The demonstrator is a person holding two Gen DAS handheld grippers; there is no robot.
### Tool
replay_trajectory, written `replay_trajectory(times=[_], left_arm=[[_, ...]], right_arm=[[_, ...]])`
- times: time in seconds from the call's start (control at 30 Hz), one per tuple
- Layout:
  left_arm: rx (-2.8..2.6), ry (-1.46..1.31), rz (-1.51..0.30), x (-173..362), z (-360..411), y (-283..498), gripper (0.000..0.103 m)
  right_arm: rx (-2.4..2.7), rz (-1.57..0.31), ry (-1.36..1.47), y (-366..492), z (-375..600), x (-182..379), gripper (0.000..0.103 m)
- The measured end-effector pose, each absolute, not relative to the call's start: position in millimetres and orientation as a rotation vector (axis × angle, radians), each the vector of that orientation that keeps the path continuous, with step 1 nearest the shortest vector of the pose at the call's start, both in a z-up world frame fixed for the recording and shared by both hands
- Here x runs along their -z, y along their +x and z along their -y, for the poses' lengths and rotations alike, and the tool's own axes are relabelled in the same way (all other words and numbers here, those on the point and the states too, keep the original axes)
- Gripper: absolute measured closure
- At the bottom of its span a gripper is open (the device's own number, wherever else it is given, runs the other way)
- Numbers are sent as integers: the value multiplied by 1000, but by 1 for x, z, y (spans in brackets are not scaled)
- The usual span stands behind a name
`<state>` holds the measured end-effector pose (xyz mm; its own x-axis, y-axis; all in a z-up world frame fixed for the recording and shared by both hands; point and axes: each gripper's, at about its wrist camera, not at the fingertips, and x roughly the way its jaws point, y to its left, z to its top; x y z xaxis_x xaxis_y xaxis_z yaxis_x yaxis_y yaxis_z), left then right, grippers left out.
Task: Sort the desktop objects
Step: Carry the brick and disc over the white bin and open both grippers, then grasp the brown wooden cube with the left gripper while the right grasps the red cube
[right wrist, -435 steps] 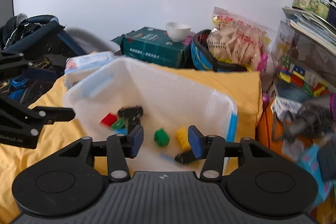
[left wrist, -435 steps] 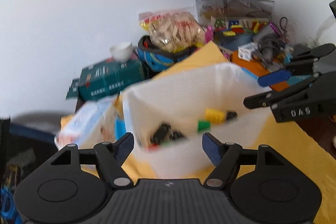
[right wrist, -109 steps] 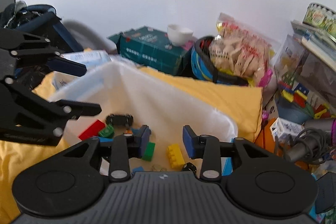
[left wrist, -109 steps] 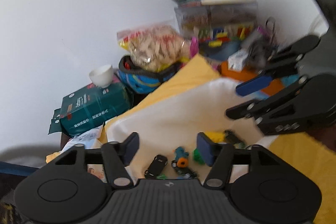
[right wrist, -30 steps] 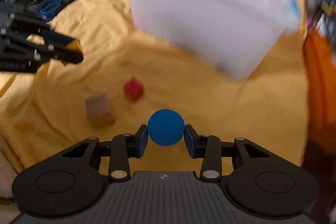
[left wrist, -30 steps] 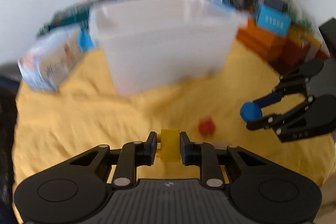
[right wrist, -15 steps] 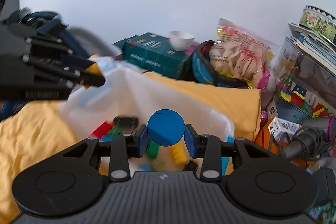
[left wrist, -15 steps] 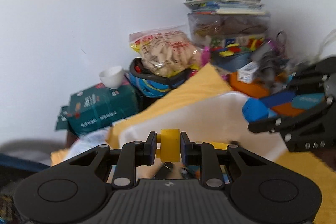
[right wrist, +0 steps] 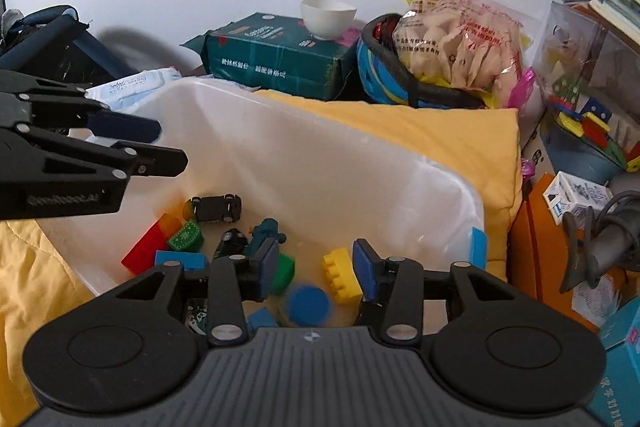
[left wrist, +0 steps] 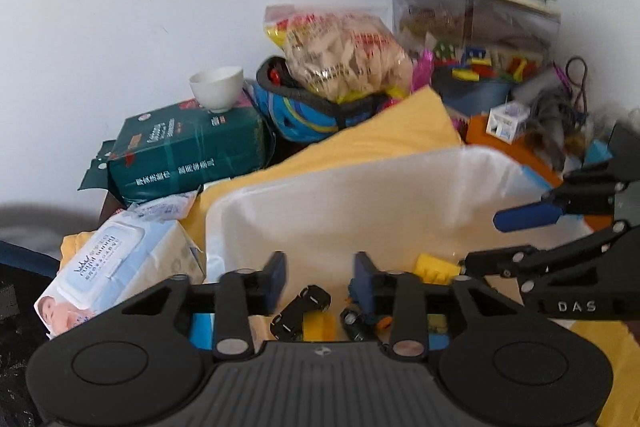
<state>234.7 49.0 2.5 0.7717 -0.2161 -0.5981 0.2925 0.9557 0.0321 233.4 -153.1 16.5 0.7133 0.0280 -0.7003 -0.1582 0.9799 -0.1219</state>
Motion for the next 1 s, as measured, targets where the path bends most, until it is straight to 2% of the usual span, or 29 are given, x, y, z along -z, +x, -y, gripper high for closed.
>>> replay_trajectory(times=[0.23,0.3,0.37,0.47,0.63,1.0], left_arm=[[272,172,-574,-28,-48,198,48],[266,153,-569,-34,-48,177,36],[301,127,-575,-32,-48,152,29],[328,165,-623,-16,-40,121,29],[346,167,-727,18,-35,85,29],[339,142,-895,65,-34,61,29]], right_arm=[[-129,-715,-186,203,148,-34,57],[-144,-712,-201,182,144,-37,52],[-157,-707,-202,164,142,-36,46],[-162,-733,-215,143,138,-29,43],[-166,-792,-206,123,133,-10,43],[-194,-915,-132,98,136,32,41]])
